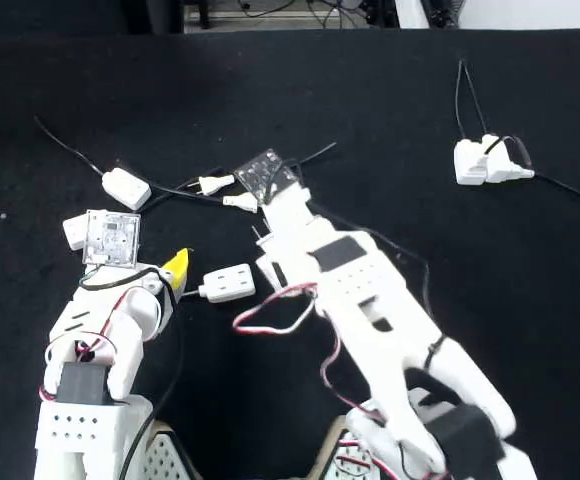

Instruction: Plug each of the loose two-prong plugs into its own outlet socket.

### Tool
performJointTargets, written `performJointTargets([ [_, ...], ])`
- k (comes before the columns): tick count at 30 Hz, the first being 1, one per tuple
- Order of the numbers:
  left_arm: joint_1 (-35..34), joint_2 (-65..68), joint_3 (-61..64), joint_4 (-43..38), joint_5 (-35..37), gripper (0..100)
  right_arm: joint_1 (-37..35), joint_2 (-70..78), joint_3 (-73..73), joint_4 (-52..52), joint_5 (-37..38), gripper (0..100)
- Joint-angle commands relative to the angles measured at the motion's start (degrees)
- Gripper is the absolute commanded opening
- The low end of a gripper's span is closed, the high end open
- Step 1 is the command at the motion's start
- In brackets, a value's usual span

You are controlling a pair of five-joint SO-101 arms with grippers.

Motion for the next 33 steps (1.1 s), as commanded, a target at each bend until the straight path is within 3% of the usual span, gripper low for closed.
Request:
performJointTargets([
  [1, 0.2, -0.6, -5.4, -0.3, 0.7, 23, -3.3, -4.7, 2.8, -5.0, 3.3, 1.1],
  [5, 0.3, -0.6, -7.1, -1.9, 3.4, 23, -9.0, -6.5, 6.1, -8.9, 4.3, 1.1],
  [13, 0.3, -0.6, -1.1, -11.9, 10.1, 23, -12.6, -7.0, 11.9, -20.0, 4.0, 1.1],
  [24, 0.5, -0.6, 0.2, -11.8, 11.2, 23, -14.2, -13.0, 13.2, -18.0, 4.0, 1.1],
  [33, 6.9, -0.6, -0.6, -7.8, 6.3, 23, -14.1, -25.7, 19.3, -17.1, 4.0, 1.1],
])
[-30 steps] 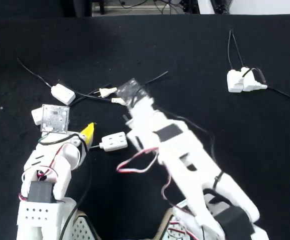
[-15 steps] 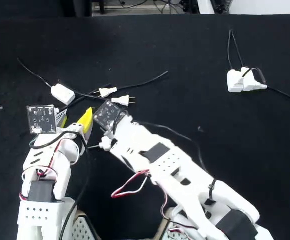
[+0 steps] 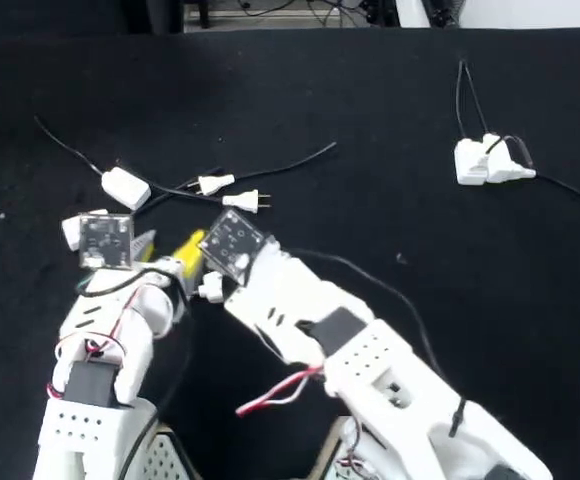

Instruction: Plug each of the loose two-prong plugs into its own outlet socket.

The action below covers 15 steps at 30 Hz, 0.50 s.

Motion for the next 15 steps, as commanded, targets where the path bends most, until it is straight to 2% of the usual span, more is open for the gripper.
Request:
performJointTargets([
  [1, 1.6, -0.6, -2.2, 0.6, -4.0, 23, -0.9, -3.8, -0.1, 0.3, 0.3, 1.1],
  [15, 1.6, -0.6, -0.6, 0.2, -4.4, 23, -1.0, -5.1, -1.5, 2.3, 0.1, 1.1],
])
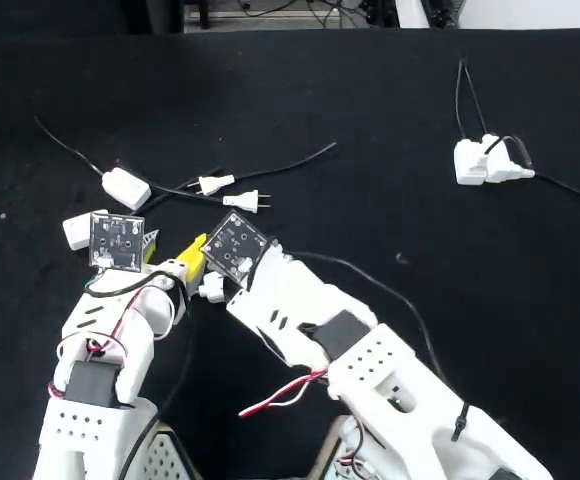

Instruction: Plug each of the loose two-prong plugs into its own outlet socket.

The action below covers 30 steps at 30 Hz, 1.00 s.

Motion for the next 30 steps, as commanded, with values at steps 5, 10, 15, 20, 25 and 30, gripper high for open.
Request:
performJointTargets([
  [5, 1.0, -0.5, -0.6, 0.0, -0.5, 23, -1.0, -10.3, -2.6, 5.8, -2.2, 1.1],
  [10, 1.0, -0.5, -0.6, 0.2, -0.5, 23, -1.0, -13.9, -1.7, 7.0, -2.2, 1.1],
  [15, 1.0, -0.5, -0.6, 0.3, -0.5, 23, -1.0, -13.9, -2.1, 7.0, -2.2, 1.1],
  [20, 0.9, -0.5, -0.5, 0.4, -0.5, 23, -0.9, -13.9, -3.6, 7.1, -2.2, 1.1],
  [25, 0.9, -0.5, -0.5, 0.4, -0.5, 23, -0.9, -13.9, -6.0, 7.1, -2.2, 1.1],
  [30, 0.9, -0.5, 0.0, 0.7, -1.1, 23, -0.9, -14.0, -6.3, 6.7, -3.2, 1.1],
])
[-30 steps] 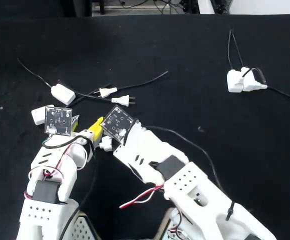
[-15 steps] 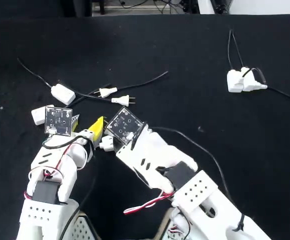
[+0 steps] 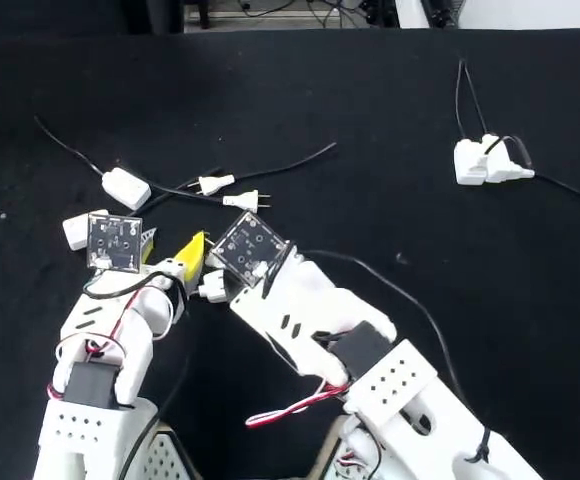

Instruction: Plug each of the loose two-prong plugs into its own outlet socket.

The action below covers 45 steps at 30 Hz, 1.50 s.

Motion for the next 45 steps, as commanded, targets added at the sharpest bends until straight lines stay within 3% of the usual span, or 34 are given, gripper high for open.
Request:
performJointTargets([
  [1, 0.7, 0.3, -0.2, 0.5, -2.0, 23, -0.8, -2.7, -4.6, -0.4, -2.2, 1.1],
  [45, 1.3, 0.8, 0.9, 0.6, -6.1, 23, -0.9, -2.9, -6.3, -0.3, -6.0, 1.1],
])
